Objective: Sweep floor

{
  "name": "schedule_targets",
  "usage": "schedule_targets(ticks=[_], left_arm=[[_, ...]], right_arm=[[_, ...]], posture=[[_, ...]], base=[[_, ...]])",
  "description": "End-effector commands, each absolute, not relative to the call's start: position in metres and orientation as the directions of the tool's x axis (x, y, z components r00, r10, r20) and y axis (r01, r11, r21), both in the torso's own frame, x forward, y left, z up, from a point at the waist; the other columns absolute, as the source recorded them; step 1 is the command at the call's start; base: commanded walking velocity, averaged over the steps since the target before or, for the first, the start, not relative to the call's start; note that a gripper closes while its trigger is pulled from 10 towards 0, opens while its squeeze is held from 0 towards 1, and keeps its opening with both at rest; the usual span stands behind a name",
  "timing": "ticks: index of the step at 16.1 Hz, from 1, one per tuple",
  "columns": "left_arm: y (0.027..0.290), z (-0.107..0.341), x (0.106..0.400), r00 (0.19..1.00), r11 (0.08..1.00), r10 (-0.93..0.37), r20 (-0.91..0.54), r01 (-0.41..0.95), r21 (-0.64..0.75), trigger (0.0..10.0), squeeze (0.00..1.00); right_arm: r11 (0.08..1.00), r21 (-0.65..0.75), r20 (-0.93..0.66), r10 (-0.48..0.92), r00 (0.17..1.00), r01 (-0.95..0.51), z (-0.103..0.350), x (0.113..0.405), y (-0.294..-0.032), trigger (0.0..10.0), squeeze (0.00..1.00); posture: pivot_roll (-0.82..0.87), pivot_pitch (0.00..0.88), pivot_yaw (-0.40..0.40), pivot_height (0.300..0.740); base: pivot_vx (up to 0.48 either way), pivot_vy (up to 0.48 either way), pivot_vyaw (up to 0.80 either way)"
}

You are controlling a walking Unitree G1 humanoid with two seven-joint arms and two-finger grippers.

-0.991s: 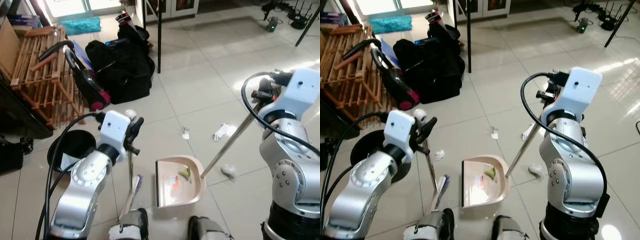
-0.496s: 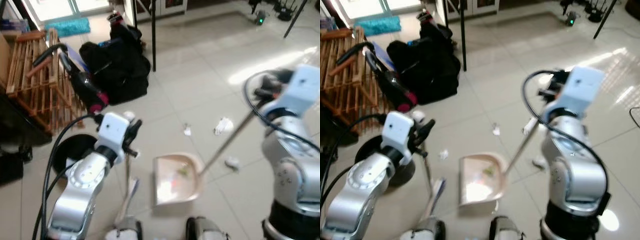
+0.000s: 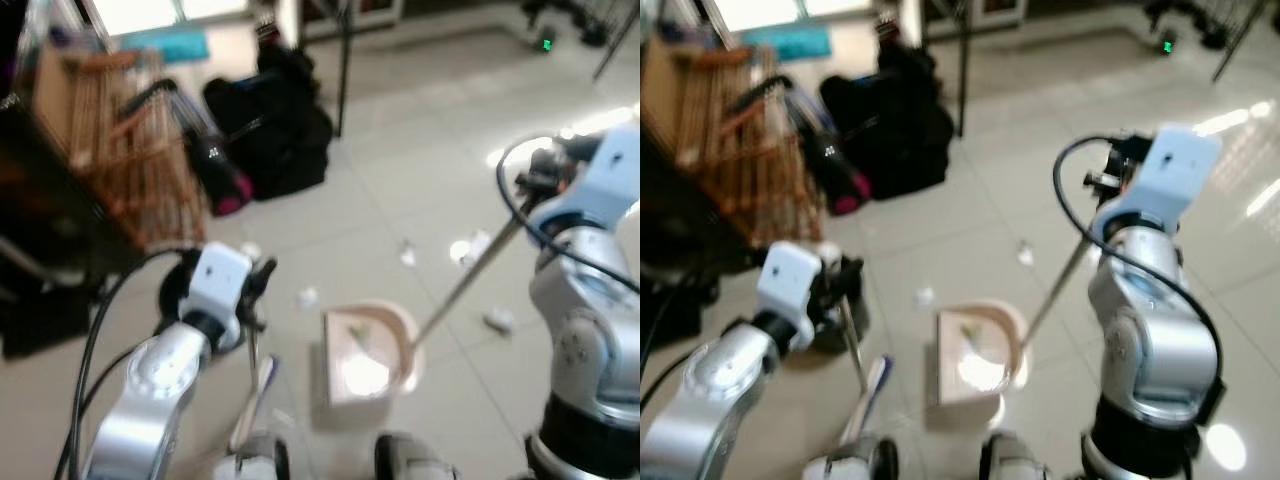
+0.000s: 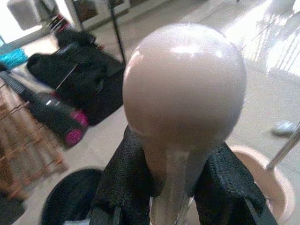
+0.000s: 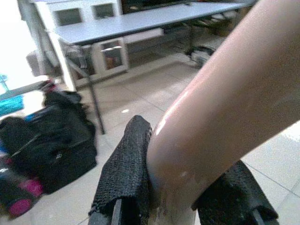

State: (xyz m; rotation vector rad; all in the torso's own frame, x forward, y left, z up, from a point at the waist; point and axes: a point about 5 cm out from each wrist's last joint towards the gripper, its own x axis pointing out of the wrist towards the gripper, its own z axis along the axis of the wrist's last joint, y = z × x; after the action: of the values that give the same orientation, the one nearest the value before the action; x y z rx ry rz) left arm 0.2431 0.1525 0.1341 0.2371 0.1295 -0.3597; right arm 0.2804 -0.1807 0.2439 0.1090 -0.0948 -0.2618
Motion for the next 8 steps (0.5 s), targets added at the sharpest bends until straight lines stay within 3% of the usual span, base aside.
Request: schedule_targets(ticks=[1, 8], left_arm=[[0.150, 0.142, 0.243, 0.932, 0.906, -0.337, -0.132, 0.360, 0.224, 10.0, 0.00], [0.152, 0.138, 0.242, 0.937, 0.912, -0.322, -0.136, 0.346, 0.220, 10.0, 0.00]], right_arm=[[0.961, 0.143, 0.124, -0.255, 0.959, 0.237, 0.254, 0.278, -0.181, 10.0, 0.00], [0.961, 0.146, 0.219, -0.262, 0.940, 0.234, 0.287, 0.286, -0.197, 10.0, 0.00]], posture=[[-0.02, 0.173, 0.010, 0.740], [-0.02, 0.165, 0.005, 0.740]], base=[[0.000, 0.379, 0.00], [0.000, 0.371, 0.00]])
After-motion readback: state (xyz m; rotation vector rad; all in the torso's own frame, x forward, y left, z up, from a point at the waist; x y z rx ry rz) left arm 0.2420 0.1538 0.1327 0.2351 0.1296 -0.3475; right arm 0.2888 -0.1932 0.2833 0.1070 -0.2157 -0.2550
